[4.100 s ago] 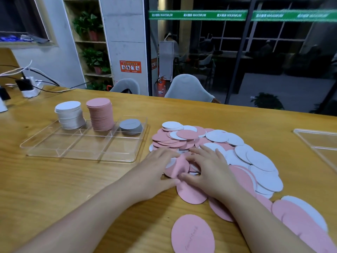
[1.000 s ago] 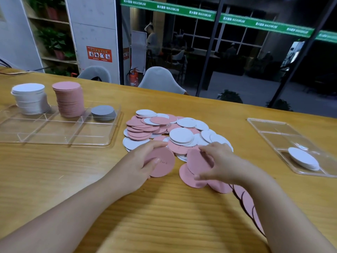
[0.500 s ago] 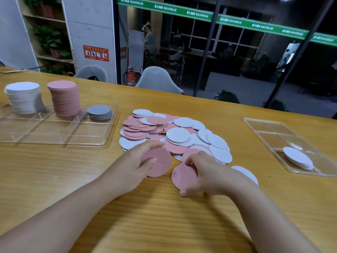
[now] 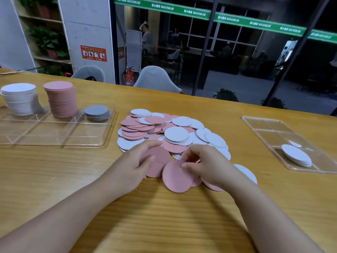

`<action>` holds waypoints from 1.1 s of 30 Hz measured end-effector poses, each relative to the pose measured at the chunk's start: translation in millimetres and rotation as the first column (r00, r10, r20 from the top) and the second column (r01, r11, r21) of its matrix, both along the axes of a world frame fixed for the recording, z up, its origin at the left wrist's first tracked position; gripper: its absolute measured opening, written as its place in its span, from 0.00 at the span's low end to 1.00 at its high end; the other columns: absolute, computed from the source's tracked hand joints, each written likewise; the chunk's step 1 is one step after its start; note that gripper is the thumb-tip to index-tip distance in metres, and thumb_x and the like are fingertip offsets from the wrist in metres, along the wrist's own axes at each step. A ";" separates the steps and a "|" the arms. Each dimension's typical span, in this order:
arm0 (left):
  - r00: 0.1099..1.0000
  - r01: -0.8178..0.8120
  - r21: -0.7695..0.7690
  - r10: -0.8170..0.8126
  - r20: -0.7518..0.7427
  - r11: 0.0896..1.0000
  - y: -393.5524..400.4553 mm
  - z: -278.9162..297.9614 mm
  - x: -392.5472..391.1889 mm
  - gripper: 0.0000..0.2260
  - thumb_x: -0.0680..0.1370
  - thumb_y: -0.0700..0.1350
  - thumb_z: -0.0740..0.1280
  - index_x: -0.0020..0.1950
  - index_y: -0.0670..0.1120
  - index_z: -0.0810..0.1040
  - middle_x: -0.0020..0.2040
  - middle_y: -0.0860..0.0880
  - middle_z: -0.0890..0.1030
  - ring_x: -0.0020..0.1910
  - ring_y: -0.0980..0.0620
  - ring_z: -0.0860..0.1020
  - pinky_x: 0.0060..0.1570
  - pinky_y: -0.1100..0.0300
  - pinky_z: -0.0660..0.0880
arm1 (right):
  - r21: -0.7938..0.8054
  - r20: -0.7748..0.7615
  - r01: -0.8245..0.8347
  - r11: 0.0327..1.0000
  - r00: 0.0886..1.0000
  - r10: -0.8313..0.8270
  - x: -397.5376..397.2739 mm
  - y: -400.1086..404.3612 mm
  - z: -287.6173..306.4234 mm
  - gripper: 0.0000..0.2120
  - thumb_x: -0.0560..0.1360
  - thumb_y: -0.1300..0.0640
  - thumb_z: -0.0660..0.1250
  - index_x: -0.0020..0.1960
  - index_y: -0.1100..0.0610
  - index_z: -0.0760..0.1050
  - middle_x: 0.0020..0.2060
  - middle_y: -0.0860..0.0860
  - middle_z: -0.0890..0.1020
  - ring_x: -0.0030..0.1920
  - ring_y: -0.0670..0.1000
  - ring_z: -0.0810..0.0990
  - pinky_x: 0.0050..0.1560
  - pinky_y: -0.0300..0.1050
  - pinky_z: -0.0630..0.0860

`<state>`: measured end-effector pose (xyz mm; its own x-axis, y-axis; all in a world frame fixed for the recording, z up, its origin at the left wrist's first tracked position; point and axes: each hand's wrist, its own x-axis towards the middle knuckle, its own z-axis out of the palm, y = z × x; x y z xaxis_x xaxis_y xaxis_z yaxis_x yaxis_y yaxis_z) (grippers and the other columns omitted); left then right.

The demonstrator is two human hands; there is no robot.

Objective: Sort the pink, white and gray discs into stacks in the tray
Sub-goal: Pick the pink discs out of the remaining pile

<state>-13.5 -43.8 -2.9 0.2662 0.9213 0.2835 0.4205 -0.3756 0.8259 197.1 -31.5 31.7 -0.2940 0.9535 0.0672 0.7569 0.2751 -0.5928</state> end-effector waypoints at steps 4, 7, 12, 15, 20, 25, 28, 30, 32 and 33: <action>0.999 0.029 -0.010 -0.029 -0.013 1.000 2.5 -6.2 0.3 0.14 0.76 0.53 0.63 0.59 0.68 0.67 0.55 0.72 0.73 0.49 0.69 0.74 0.49 0.64 0.73 | 0.042 -0.192 0.026 0.999 0.981 -0.017 -14.7 -2.2 -7.0 0.10 0.71 0.59 0.71 0.35 0.47 0.75 0.32 0.44 0.80 0.34 0.38 0.76 0.36 0.30 0.69; 0.998 0.025 0.008 -0.024 -0.064 1.000 3.5 -8.9 0.4 0.18 0.78 0.45 0.64 0.60 0.68 0.67 0.55 0.76 0.70 0.47 0.71 0.74 0.51 0.64 0.72 | 0.075 -0.199 0.074 0.994 0.978 -0.058 -11.4 1.3 -8.6 0.09 0.73 0.60 0.68 0.38 0.47 0.75 0.36 0.42 0.80 0.36 0.39 0.77 0.38 0.31 0.69; 0.998 0.030 0.020 -0.028 -0.061 0.999 3.9 -8.7 -0.7 0.19 0.78 0.43 0.63 0.60 0.67 0.67 0.55 0.72 0.72 0.48 0.70 0.74 0.49 0.65 0.72 | 0.054 0.247 0.084 0.995 0.964 -0.095 18.0 10.9 -5.4 0.27 0.69 0.48 0.71 0.66 0.51 0.69 0.60 0.46 0.73 0.61 0.47 0.64 0.54 0.39 0.63; 0.998 0.034 0.028 -0.033 -0.050 0.999 5.0 -8.6 -2.3 0.19 0.78 0.43 0.63 0.60 0.67 0.67 0.57 0.73 0.71 0.52 0.69 0.73 0.48 0.64 0.73 | 0.010 0.322 0.036 0.999 0.946 -0.037 14.3 8.8 -4.5 0.36 0.67 0.43 0.72 0.70 0.49 0.64 0.62 0.45 0.68 0.63 0.47 0.60 0.58 0.39 0.61; 0.999 0.029 0.033 -0.028 -0.027 0.999 7.5 -9.7 -5.8 0.18 0.78 0.44 0.64 0.59 0.68 0.68 0.57 0.72 0.71 0.52 0.65 0.74 0.43 0.66 0.75 | -0.085 0.311 -0.037 0.996 0.948 0.062 9.5 2.9 -4.8 0.37 0.65 0.44 0.74 0.70 0.46 0.63 0.59 0.42 0.67 0.62 0.44 0.62 0.61 0.43 0.67; 1.000 0.028 0.030 -0.027 -0.015 0.999 7.4 -9.7 -6.6 0.18 0.78 0.44 0.64 0.59 0.67 0.68 0.57 0.72 0.71 0.50 0.65 0.75 0.42 0.65 0.75 | -0.226 0.327 -0.085 0.970 0.932 0.158 7.4 -4.0 0.9 0.36 0.66 0.45 0.74 0.70 0.44 0.63 0.58 0.40 0.65 0.59 0.43 0.69 0.60 0.45 0.71; 0.999 0.030 0.032 -0.030 -0.017 0.999 7.4 -9.0 -6.0 0.18 0.78 0.43 0.64 0.59 0.67 0.68 0.56 0.71 0.72 0.49 0.65 0.75 0.42 0.66 0.75 | -0.273 0.376 -0.092 0.957 0.906 0.195 6.8 -5.3 6.3 0.32 0.69 0.48 0.72 0.69 0.42 0.64 0.57 0.41 0.65 0.57 0.46 0.71 0.58 0.49 0.73; 1.000 0.029 0.032 -0.028 -0.009 0.999 7.3 -8.7 -5.7 0.18 0.78 0.43 0.64 0.59 0.66 0.68 0.56 0.70 0.73 0.48 0.65 0.75 0.41 0.67 0.75 | -0.288 0.422 -0.086 0.954 0.883 0.207 4.9 -2.9 10.9 0.27 0.70 0.50 0.70 0.67 0.43 0.67 0.57 0.45 0.67 0.56 0.49 0.74 0.57 0.52 0.74; 0.999 0.031 0.028 -0.031 0.006 0.999 6.6 -8.5 -5.0 0.19 0.78 0.42 0.64 0.58 0.66 0.68 0.56 0.69 0.73 0.47 0.65 0.75 0.39 0.67 0.75 | -0.299 0.477 -0.067 0.952 0.854 0.210 1.3 -0.2 15.1 0.25 0.69 0.50 0.70 0.64 0.45 0.68 0.57 0.47 0.69 0.54 0.51 0.75 0.56 0.54 0.74; 0.999 0.033 0.026 -0.034 0.012 0.999 6.2 -8.3 -4.6 0.19 0.78 0.42 0.64 0.58 0.66 0.68 0.56 0.69 0.73 0.47 0.64 0.76 0.39 0.67 0.76 | -0.305 0.508 -0.053 0.951 0.836 0.209 -1.2 1.3 17.2 0.25 0.69 0.49 0.70 0.64 0.46 0.67 0.57 0.47 0.71 0.54 0.52 0.75 0.56 0.53 0.74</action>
<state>-18.1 -37.6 -11.2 0.2930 0.9043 0.3106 0.3971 -0.4106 0.8208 195.9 -30.2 48.8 -0.3325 0.8607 -0.3856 0.9421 0.2847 -0.1770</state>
